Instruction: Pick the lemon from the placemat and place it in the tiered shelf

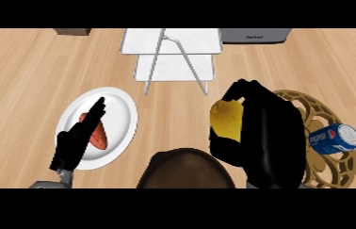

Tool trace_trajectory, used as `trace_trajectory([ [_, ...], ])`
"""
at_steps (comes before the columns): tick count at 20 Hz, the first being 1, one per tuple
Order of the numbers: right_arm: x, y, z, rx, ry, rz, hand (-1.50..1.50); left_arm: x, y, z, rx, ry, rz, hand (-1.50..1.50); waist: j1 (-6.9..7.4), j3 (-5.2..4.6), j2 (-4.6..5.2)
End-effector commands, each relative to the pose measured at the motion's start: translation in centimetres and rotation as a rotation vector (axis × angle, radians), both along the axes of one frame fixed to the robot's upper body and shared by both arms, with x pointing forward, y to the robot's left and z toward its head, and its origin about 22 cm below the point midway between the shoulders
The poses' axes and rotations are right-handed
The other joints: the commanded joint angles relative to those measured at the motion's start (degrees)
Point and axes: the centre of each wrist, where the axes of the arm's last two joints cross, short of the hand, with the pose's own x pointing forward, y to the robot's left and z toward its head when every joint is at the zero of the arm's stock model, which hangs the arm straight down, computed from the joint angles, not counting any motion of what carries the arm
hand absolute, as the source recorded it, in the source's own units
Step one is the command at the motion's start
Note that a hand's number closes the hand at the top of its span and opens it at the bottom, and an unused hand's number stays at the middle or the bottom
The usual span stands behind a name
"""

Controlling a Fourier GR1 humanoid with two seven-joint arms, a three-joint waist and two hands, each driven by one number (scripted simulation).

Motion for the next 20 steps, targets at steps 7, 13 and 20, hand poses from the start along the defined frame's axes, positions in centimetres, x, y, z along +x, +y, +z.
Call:
trace_trajectory([
  [7,4.7,0.7,8.9,0.040,-0.048,-0.162,1.50,0.1,-0.4,-0.8,0.007,0.061,0.002,0.00,0.87,-0.35,0.61],
  [13,10.5,2.1,10.9,0.040,-0.076,-0.223,1.50,0.9,0.1,-0.5,0.003,0.064,0.006,0.00,1.52,-0.34,0.95],
  [20,18.2,-0.8,9.9,-0.010,-0.045,-0.170,1.50,1.3,-1.9,-0.2,-0.009,0.050,-0.039,0.00,1.84,-0.30,1.27],
])
